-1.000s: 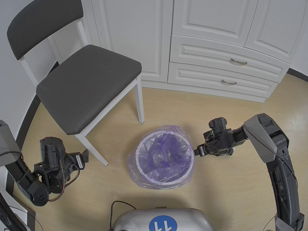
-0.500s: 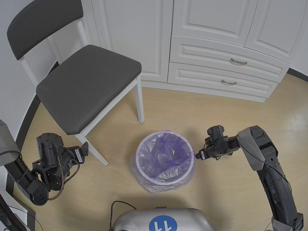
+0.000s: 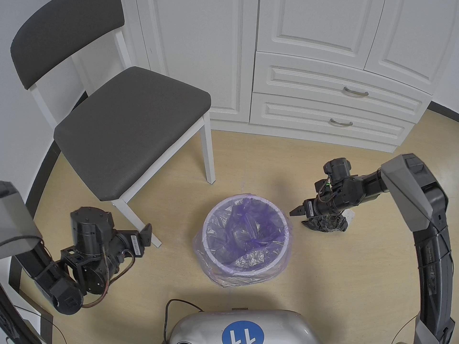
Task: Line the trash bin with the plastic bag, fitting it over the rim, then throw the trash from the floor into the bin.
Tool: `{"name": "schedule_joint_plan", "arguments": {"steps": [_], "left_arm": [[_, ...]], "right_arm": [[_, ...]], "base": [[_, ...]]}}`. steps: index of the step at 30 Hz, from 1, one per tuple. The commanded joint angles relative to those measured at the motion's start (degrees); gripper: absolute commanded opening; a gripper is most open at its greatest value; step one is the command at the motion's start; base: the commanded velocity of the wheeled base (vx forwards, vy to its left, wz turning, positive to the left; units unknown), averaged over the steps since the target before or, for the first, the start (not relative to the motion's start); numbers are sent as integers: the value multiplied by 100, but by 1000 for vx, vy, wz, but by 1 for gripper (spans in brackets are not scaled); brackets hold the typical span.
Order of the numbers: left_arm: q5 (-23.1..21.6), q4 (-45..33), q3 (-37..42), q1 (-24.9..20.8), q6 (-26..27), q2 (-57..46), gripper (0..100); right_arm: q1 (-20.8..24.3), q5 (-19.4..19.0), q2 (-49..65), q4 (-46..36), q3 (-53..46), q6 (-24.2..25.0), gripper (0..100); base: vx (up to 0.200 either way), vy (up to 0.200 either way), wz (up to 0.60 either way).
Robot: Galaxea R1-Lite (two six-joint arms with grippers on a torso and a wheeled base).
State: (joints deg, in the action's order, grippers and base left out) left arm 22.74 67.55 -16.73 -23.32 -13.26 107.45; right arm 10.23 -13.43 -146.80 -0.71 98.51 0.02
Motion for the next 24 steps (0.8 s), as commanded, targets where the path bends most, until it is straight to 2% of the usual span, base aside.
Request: {"name": "schedule_joint_plan", "arguments": {"steps": [1,5,7,9,11,24], "left_arm": [[-6,-49,-384,-480,52,1235,100],[-6,-49,-718,-630,70,1806,100],[-94,-58,-973,-647,87,2193,100],[-384,-66,-1219,-577,87,2535,100],[-692,-75,-1500,-436,87,2834,100],[-1474,-277,-2977,-6,474,3863,100]], "right_arm": [[-21,-124,1496,62,-1018,94,100],[-12,-72,2103,554,-1633,358,100],[-21,-1,2507,1081,-2003,622,100],[-21,95,2815,1424,-2240,806,100],[-38,183,3008,1512,-2328,850,100],[-408,174,3157,1591,-2284,850,100]], "base": [[0,0,0],[0,0,0],[0,0,0],[0,0,0],[0,0,0],[0,0,0]]}}
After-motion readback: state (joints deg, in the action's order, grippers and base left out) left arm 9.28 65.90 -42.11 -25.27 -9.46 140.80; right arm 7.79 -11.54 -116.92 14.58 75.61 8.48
